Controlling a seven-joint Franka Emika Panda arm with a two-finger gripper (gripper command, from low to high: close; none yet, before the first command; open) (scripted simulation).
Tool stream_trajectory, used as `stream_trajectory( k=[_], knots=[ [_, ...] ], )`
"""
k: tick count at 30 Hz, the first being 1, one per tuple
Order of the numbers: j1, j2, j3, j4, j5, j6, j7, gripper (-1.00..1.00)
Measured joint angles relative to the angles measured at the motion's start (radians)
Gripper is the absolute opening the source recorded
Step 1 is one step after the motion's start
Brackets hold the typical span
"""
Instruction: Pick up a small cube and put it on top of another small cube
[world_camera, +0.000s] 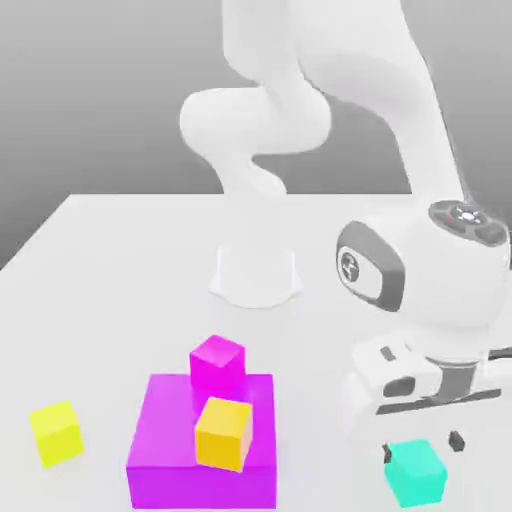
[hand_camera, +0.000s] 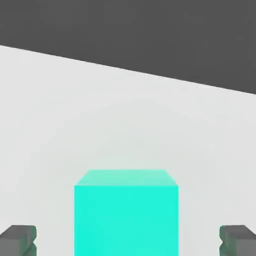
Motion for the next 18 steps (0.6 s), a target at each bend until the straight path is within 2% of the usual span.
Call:
stream_trajectory(
  k=[7,12,18],
  knots=[
    [-0.002,-0.003,0.003,-0.001,0.001,-0.001,-0.001,-1.0],
    [-0.057,-0.163,0.057,-0.036,0.091,-0.126,-0.068,-1.0],
    [-0.195,-0.369,-0.04,-0.067,0.178,-0.297,-0.14,-1.0]
  ],
)
